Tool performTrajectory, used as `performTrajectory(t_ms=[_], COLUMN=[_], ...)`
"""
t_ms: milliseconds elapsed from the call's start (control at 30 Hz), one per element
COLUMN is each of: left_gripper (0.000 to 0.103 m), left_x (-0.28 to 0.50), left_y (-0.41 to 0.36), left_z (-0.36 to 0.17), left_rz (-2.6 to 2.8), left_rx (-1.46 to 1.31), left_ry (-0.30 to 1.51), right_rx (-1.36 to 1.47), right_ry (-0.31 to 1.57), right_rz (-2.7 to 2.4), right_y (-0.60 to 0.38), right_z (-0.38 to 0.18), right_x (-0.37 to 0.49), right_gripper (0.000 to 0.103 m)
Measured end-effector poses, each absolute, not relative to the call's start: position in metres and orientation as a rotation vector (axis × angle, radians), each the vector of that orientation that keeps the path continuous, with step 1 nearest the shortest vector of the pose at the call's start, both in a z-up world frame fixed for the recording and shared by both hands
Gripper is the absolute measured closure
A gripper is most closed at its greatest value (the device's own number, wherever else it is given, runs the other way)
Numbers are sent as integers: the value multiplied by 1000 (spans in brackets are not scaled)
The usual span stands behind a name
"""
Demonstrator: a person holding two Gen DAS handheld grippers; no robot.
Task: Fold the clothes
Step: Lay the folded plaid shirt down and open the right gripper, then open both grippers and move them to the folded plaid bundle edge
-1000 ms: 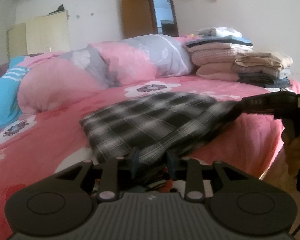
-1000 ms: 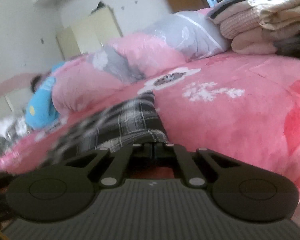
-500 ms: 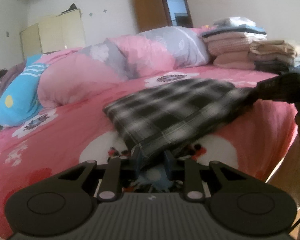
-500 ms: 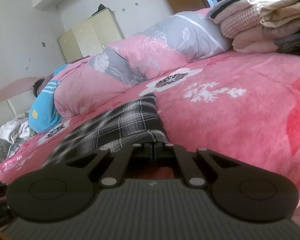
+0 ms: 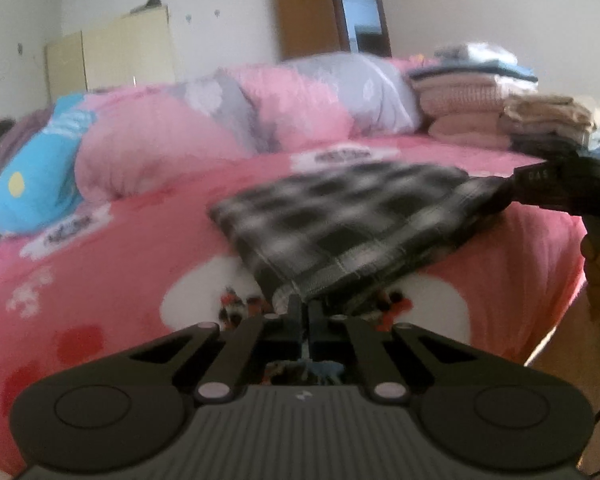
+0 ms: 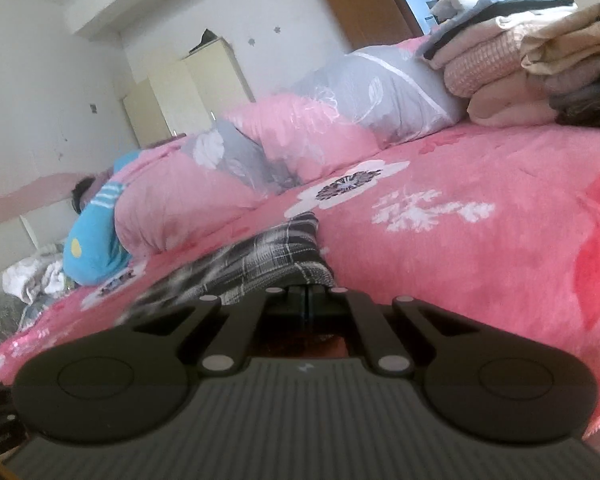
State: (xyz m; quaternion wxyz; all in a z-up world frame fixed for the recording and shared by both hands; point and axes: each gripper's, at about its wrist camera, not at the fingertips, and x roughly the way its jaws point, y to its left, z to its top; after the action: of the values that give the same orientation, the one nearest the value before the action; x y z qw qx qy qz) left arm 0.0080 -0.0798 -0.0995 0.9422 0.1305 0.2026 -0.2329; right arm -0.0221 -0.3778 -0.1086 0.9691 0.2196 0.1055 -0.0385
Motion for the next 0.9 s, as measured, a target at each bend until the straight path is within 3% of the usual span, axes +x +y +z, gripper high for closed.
performTrajectory(t_ms=[333, 500, 667, 900], left_gripper=[95, 67, 56, 41], left_x=[14, 14, 8, 33], left_y=[-53, -44, -34, -24], left_z=[-100, -90, -77, -54], left_rz=[-514, -503, -489, -487], left_rx=[116, 64, 28, -85], left_ry=[478, 476, 439, 470], right_rx=[462, 453, 481, 540], right_ry=[277, 320, 379, 406], right_rz=[-76, -73, -60, -16], right_y=[-380, -375, -370, -369], right_z=[-117, -112, -108, -89], right_x=[-24, -37, -58, -78], right_gripper=[103, 99, 86, 79])
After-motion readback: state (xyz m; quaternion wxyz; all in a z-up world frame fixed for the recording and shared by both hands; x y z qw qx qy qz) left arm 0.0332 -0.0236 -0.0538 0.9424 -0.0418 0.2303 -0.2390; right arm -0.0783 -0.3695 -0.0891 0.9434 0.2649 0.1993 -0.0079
